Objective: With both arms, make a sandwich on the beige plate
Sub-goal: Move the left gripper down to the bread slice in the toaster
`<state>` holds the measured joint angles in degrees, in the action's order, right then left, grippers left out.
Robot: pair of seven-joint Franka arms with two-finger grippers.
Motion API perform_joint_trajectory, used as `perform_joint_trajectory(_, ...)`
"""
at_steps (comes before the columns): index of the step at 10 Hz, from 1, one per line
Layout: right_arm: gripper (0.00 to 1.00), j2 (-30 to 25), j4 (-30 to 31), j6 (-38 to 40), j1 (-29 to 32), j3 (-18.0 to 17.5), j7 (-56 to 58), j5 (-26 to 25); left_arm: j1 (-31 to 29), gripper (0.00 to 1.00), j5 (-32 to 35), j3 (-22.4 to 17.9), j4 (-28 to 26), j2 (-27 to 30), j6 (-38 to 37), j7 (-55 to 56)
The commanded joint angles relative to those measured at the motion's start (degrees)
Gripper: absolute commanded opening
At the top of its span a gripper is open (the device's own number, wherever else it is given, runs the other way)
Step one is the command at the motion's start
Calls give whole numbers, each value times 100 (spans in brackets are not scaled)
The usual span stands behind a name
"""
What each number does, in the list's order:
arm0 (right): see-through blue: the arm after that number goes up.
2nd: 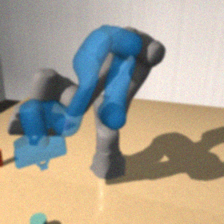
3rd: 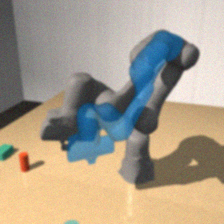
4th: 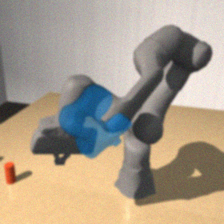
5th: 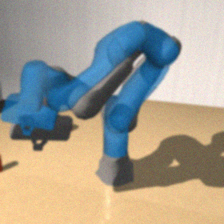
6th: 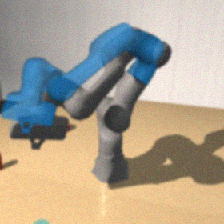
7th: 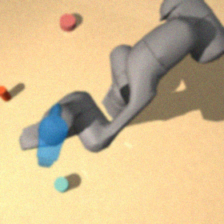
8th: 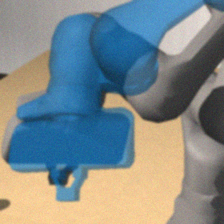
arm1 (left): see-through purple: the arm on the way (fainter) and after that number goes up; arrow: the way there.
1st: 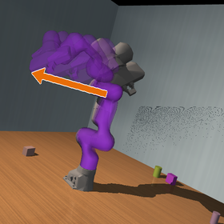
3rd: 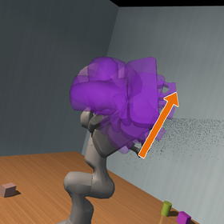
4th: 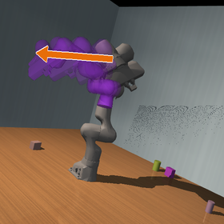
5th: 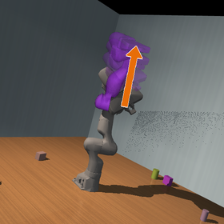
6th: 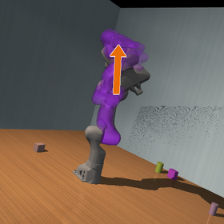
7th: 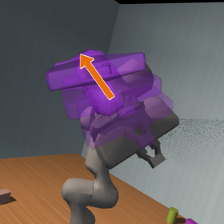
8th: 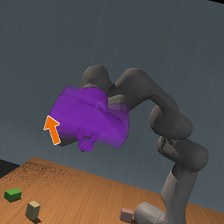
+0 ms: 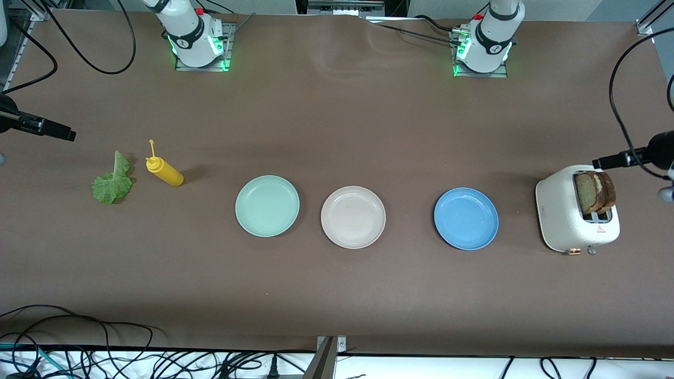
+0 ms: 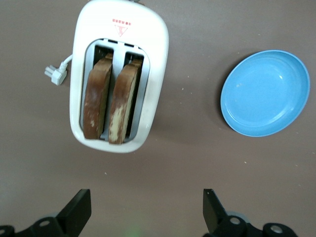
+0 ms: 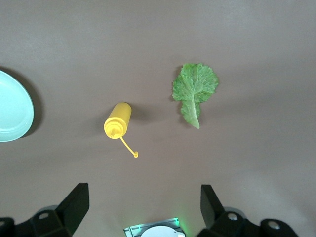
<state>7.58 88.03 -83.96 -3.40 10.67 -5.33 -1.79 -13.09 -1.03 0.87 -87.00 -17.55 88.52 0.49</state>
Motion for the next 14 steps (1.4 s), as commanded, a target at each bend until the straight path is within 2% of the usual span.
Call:
perform_joint_trajectory(1, 100, -72, 4, -6, 42, -12, 102, 117, 78, 100, 208, 45, 289, -414, 277, -58)
perform_joint_trajectory(4, 100, -72, 4, -6, 42, -12, 102, 117, 78, 100, 419, 45, 289, -810, 754, -67)
perform_joint_trajectory(14, 100, -72, 4, -6, 42, -12, 102, 117, 35, 98, 586, 45, 271, -1127, 755, -31)
